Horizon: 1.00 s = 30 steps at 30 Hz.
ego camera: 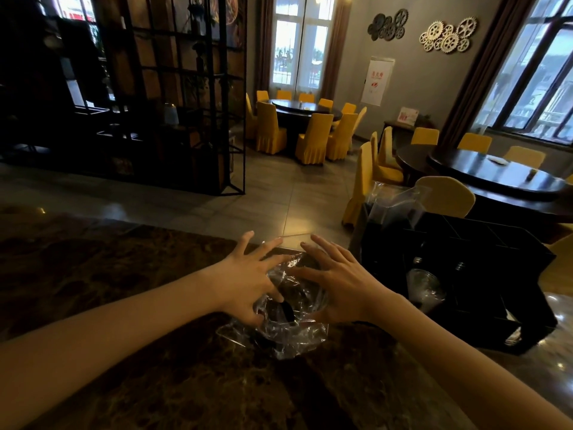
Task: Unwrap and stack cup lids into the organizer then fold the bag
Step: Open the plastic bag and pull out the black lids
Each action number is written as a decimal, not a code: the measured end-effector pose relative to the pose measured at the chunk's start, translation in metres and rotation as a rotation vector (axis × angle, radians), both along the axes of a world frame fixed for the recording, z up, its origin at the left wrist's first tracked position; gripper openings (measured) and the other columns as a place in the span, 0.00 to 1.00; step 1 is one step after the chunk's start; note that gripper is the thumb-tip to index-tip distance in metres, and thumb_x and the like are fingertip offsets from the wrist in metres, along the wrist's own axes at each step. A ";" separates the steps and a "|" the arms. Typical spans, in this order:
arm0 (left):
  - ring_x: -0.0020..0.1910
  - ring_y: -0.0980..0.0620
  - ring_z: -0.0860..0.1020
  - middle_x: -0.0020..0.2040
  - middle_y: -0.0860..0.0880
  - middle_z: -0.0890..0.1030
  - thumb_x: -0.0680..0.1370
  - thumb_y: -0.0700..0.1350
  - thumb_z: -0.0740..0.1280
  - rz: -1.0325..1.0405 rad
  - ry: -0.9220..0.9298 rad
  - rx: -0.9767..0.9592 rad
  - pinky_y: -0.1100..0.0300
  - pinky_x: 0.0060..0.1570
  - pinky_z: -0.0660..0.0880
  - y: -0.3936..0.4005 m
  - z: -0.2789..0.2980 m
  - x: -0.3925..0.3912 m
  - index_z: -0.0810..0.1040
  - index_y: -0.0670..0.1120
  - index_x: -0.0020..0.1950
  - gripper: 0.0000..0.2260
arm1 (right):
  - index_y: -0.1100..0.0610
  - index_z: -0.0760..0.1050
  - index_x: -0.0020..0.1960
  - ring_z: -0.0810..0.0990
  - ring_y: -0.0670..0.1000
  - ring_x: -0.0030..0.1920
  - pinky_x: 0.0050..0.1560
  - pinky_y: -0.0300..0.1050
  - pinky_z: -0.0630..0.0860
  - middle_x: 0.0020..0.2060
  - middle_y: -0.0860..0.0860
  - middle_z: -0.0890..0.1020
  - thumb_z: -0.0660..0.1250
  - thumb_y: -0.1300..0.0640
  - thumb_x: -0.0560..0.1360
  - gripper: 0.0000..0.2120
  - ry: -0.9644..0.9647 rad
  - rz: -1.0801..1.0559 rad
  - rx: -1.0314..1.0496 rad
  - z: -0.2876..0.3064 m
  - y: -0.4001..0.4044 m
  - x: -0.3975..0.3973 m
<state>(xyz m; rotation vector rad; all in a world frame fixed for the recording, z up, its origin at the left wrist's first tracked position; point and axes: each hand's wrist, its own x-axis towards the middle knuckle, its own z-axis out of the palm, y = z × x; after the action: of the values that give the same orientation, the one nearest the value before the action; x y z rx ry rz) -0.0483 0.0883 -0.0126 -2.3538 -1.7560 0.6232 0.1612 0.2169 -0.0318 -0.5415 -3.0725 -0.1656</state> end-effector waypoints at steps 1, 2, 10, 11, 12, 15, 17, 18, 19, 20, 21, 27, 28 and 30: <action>0.78 0.40 0.29 0.84 0.45 0.41 0.76 0.67 0.62 0.001 0.008 -0.003 0.25 0.69 0.33 0.000 -0.003 -0.001 0.63 0.66 0.77 0.29 | 0.36 0.54 0.81 0.27 0.54 0.78 0.75 0.59 0.34 0.84 0.52 0.44 0.54 0.18 0.63 0.49 -0.002 0.002 -0.007 -0.004 0.001 -0.001; 0.78 0.40 0.29 0.83 0.44 0.40 0.76 0.66 0.62 0.004 0.017 -0.009 0.25 0.69 0.33 0.000 -0.007 -0.002 0.61 0.66 0.77 0.30 | 0.36 0.54 0.81 0.27 0.54 0.78 0.75 0.59 0.34 0.84 0.51 0.44 0.55 0.18 0.63 0.49 -0.005 0.006 -0.013 -0.008 0.002 -0.002; 0.78 0.40 0.28 0.82 0.44 0.34 0.75 0.65 0.61 0.040 0.007 -0.031 0.24 0.63 0.26 0.007 -0.040 -0.013 0.49 0.69 0.79 0.35 | 0.35 0.54 0.80 0.32 0.53 0.81 0.76 0.59 0.39 0.84 0.48 0.45 0.60 0.20 0.66 0.47 -0.031 0.001 -0.092 -0.042 0.012 -0.012; 0.78 0.41 0.28 0.82 0.44 0.34 0.76 0.65 0.60 0.045 -0.006 -0.036 0.24 0.62 0.26 0.007 -0.044 -0.015 0.48 0.69 0.79 0.34 | 0.36 0.54 0.80 0.32 0.53 0.81 0.77 0.59 0.39 0.84 0.48 0.45 0.61 0.20 0.67 0.47 -0.035 0.001 -0.100 -0.045 0.013 -0.013; 0.78 0.42 0.28 0.82 0.44 0.34 0.77 0.65 0.59 0.052 -0.022 -0.041 0.24 0.63 0.26 0.007 -0.049 -0.018 0.48 0.69 0.79 0.33 | 0.36 0.53 0.80 0.33 0.52 0.81 0.77 0.58 0.40 0.84 0.47 0.45 0.61 0.20 0.67 0.46 -0.033 0.004 -0.108 -0.049 0.014 -0.013; 0.78 0.44 0.28 0.82 0.46 0.33 0.79 0.65 0.56 0.080 -0.097 -0.052 0.25 0.64 0.26 0.007 -0.061 -0.024 0.45 0.71 0.78 0.30 | 0.35 0.53 0.80 0.36 0.49 0.82 0.78 0.57 0.42 0.84 0.44 0.44 0.60 0.20 0.68 0.45 -0.003 0.029 -0.129 -0.058 0.016 -0.013; 0.78 0.45 0.28 0.82 0.48 0.33 0.79 0.64 0.55 0.086 -0.152 -0.057 0.25 0.65 0.27 0.006 -0.069 -0.027 0.44 0.72 0.77 0.30 | 0.35 0.54 0.80 0.38 0.49 0.82 0.78 0.56 0.44 0.84 0.45 0.45 0.61 0.22 0.70 0.43 0.007 0.045 -0.150 -0.064 0.016 -0.014; 0.78 0.45 0.29 0.82 0.48 0.33 0.79 0.63 0.56 0.085 -0.180 -0.058 0.25 0.66 0.27 0.005 -0.072 -0.028 0.44 0.72 0.77 0.30 | 0.35 0.54 0.80 0.39 0.49 0.82 0.78 0.56 0.46 0.84 0.45 0.46 0.62 0.24 0.71 0.42 0.008 0.050 -0.167 -0.067 0.016 -0.014; 0.79 0.46 0.29 0.82 0.48 0.34 0.79 0.62 0.57 0.082 -0.208 -0.055 0.25 0.67 0.28 0.005 -0.074 -0.028 0.46 0.72 0.77 0.30 | 0.34 0.54 0.80 0.39 0.49 0.82 0.77 0.55 0.47 0.84 0.45 0.47 0.62 0.25 0.72 0.40 0.008 0.053 -0.186 -0.069 0.017 -0.014; 0.79 0.46 0.30 0.83 0.48 0.36 0.79 0.61 0.58 0.079 -0.239 -0.050 0.25 0.68 0.29 0.005 -0.076 -0.029 0.48 0.72 0.76 0.29 | 0.34 0.55 0.79 0.40 0.49 0.82 0.77 0.55 0.48 0.84 0.45 0.48 0.62 0.26 0.73 0.39 0.008 0.053 -0.205 -0.071 0.017 -0.013; 0.80 0.47 0.31 0.83 0.49 0.37 0.78 0.60 0.60 0.077 -0.272 -0.042 0.26 0.68 0.30 0.006 -0.077 -0.029 0.51 0.71 0.76 0.29 | 0.34 0.57 0.79 0.40 0.48 0.82 0.77 0.55 0.50 0.84 0.46 0.49 0.62 0.26 0.74 0.37 0.010 0.051 -0.219 -0.073 0.017 -0.012; 0.81 0.52 0.36 0.82 0.52 0.42 0.76 0.59 0.62 0.092 -0.422 0.015 0.29 0.72 0.35 0.001 -0.089 -0.034 0.62 0.70 0.71 0.23 | 0.40 0.72 0.73 0.46 0.42 0.81 0.76 0.55 0.65 0.82 0.42 0.54 0.57 0.26 0.76 0.32 0.055 0.009 -0.195 -0.081 0.019 -0.004; 0.81 0.53 0.36 0.82 0.53 0.43 0.77 0.60 0.61 0.092 -0.430 0.037 0.29 0.72 0.36 -0.001 -0.092 -0.036 0.63 0.69 0.70 0.22 | 0.40 0.72 0.73 0.48 0.44 0.81 0.75 0.54 0.65 0.82 0.42 0.55 0.55 0.25 0.76 0.32 0.061 0.012 -0.190 -0.082 0.019 -0.003; 0.80 0.55 0.36 0.83 0.54 0.45 0.78 0.64 0.57 0.104 -0.447 0.087 0.30 0.73 0.37 -0.003 -0.098 -0.039 0.68 0.66 0.68 0.19 | 0.40 0.71 0.74 0.51 0.46 0.82 0.74 0.53 0.63 0.82 0.43 0.57 0.50 0.22 0.75 0.36 0.072 0.008 -0.187 -0.086 0.018 -0.002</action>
<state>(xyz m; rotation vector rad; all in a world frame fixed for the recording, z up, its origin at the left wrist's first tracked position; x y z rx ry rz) -0.0876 0.0852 -0.1107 -2.4916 -2.0367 0.0210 0.1591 0.2346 -0.1181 -0.5289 -3.0365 0.1406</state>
